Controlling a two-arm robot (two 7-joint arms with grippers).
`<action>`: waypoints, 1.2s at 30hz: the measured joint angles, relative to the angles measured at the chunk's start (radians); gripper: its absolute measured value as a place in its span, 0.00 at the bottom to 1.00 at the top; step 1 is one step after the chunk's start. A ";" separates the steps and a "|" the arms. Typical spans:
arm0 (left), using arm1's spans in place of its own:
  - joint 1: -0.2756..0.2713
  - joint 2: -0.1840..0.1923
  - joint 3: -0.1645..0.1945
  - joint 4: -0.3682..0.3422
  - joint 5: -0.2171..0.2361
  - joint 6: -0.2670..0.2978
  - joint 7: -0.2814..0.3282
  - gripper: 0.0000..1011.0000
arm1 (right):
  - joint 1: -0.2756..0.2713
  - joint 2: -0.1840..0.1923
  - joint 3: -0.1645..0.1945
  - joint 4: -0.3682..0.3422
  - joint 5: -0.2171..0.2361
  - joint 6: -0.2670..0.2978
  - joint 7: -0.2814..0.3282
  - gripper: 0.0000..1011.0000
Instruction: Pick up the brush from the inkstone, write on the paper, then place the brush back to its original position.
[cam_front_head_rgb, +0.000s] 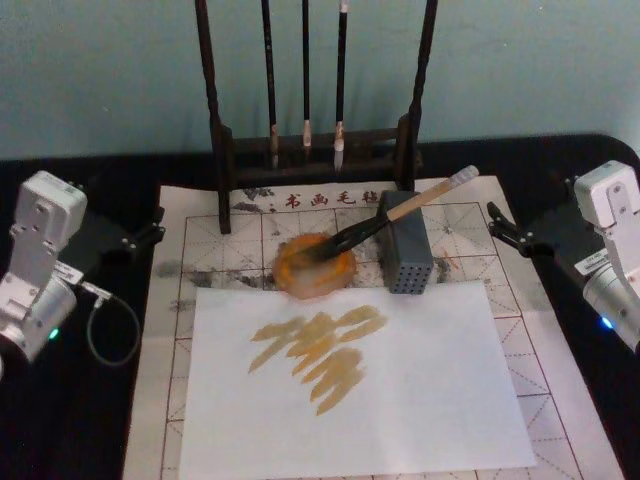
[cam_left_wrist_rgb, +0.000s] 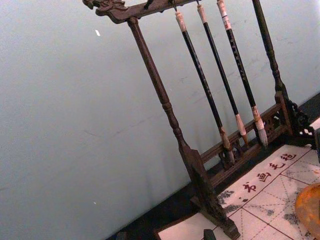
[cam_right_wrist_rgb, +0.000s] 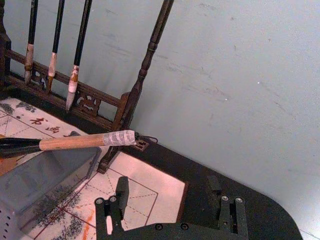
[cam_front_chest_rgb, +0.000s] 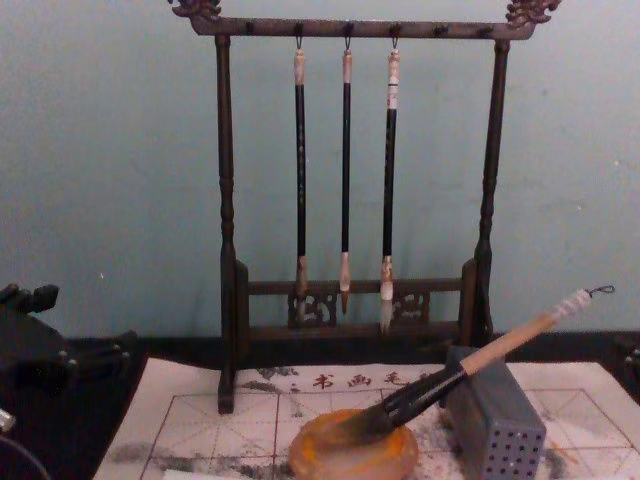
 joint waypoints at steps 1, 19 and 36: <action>0.000 0.000 0.000 0.000 0.000 0.000 0.000 0.99 | 0.000 0.000 0.000 0.000 0.000 0.000 0.000 0.99; 0.000 0.000 0.000 0.000 0.000 0.000 0.000 0.99 | 0.000 0.000 0.000 0.000 0.000 0.000 0.000 0.99; 0.000 0.000 0.000 0.000 0.000 0.000 0.000 0.99 | 0.000 0.000 0.000 0.000 0.000 0.000 0.000 0.99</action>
